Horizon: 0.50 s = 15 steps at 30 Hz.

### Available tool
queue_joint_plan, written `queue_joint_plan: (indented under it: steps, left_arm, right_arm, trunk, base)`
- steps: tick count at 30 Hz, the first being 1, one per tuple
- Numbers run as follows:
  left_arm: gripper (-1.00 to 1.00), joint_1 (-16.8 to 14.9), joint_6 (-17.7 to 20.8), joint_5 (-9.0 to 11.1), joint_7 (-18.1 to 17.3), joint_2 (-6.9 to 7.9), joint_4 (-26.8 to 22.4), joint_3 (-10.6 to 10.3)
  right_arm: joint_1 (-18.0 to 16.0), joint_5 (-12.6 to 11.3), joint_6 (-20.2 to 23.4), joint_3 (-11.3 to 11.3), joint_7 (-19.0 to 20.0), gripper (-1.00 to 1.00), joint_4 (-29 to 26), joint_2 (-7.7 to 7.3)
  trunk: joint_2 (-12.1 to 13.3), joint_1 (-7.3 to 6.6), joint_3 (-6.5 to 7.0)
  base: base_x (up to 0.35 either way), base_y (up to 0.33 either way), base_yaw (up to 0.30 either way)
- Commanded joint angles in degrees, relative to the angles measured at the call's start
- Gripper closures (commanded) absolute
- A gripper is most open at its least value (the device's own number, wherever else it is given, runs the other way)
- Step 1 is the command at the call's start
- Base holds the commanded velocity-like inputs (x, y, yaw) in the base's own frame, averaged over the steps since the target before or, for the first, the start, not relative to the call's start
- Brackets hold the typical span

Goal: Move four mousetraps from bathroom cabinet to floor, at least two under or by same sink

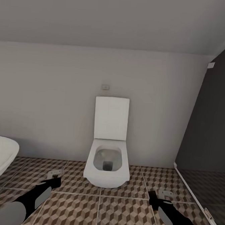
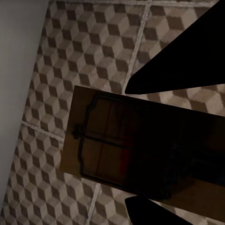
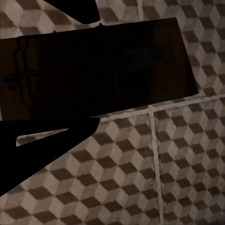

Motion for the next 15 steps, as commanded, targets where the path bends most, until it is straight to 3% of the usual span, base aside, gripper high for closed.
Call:
queue_joint_plan:
  steps: [1, 15]
  left_arm:
    - [1.00, -0.02, 0.24, 0.38, 0.48, 0.07, -0.18, -0.48]
    - [1.00, -0.01, 0.24, 0.38, 0.53, 0.07, -0.18, -0.48]
  right_arm:
    - [-0.03, -0.40, 0.32, 0.48, -0.46, 1.00, -0.17, -0.07]
    - [-0.03, -0.40, 0.33, 0.48, -0.45, 1.00, -0.17, -0.07]
  trunk:
    - [-0.44, 0.21, -0.25]
    - [-6.06, 3.29, -2.76]
  base:
    - [0.000, 0.000, 0.000]
    - [0.000, 0.000, 0.000]
